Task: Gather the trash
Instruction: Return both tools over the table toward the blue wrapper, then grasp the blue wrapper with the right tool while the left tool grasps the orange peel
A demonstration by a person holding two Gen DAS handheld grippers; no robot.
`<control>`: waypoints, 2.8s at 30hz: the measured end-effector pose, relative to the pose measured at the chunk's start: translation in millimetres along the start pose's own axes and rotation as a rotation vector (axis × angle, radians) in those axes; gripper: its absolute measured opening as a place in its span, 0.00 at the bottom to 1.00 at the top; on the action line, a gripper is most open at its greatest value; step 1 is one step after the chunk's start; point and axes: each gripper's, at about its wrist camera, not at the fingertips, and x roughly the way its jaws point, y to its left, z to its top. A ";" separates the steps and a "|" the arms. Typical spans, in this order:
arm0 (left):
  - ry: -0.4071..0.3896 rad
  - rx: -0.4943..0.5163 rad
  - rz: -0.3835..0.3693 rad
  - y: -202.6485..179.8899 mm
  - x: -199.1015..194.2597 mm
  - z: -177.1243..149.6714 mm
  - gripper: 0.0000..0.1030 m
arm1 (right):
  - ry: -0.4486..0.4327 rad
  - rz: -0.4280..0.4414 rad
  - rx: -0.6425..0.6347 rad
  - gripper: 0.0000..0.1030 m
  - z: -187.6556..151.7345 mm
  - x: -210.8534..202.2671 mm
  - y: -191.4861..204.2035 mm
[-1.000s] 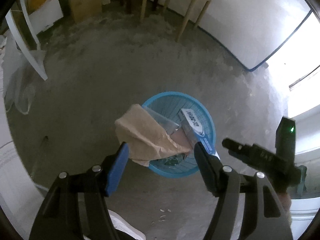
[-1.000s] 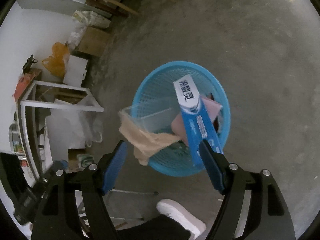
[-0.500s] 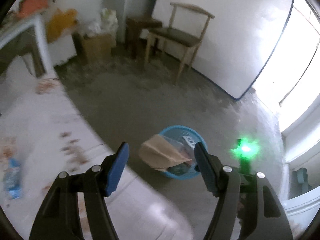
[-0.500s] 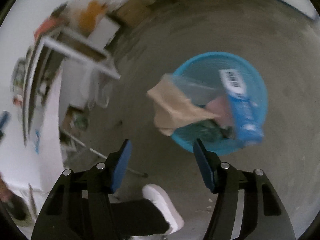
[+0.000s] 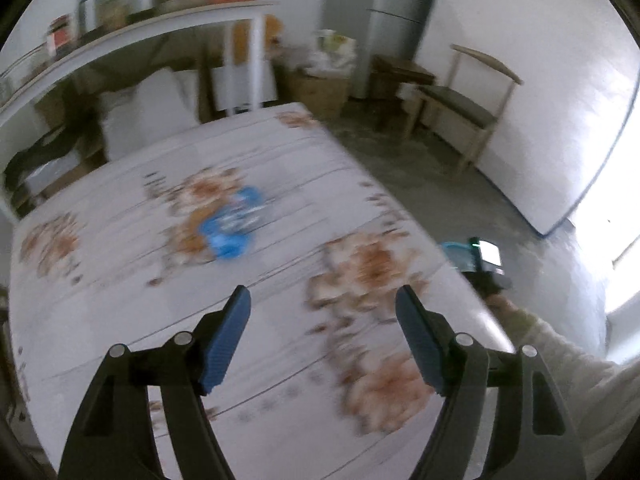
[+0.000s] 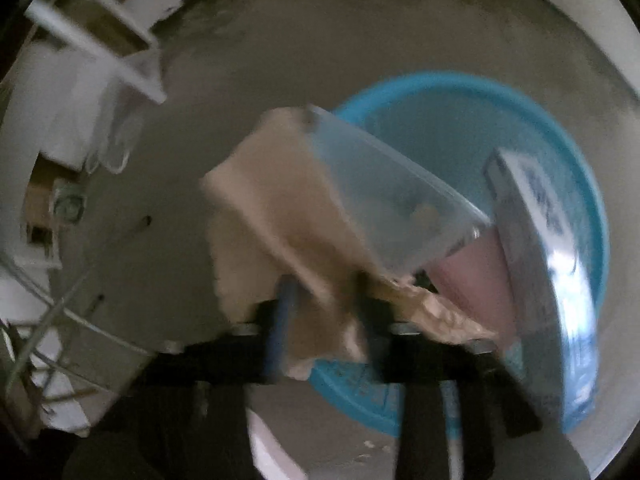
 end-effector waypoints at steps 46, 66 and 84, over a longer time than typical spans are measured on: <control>-0.075 -0.192 0.054 90.8 -23.5 -26.3 0.75 | -0.259 0.245 -0.143 0.73 -24.3 -180.9 55.9; -0.032 -0.393 0.036 166.6 20.6 3.2 0.57 | 0.003 0.439 -0.483 0.49 -45.2 -134.3 401.8; 0.113 -0.191 0.065 136.8 134.2 58.0 0.45 | 0.044 0.455 -0.450 0.04 -88.4 -180.9 334.3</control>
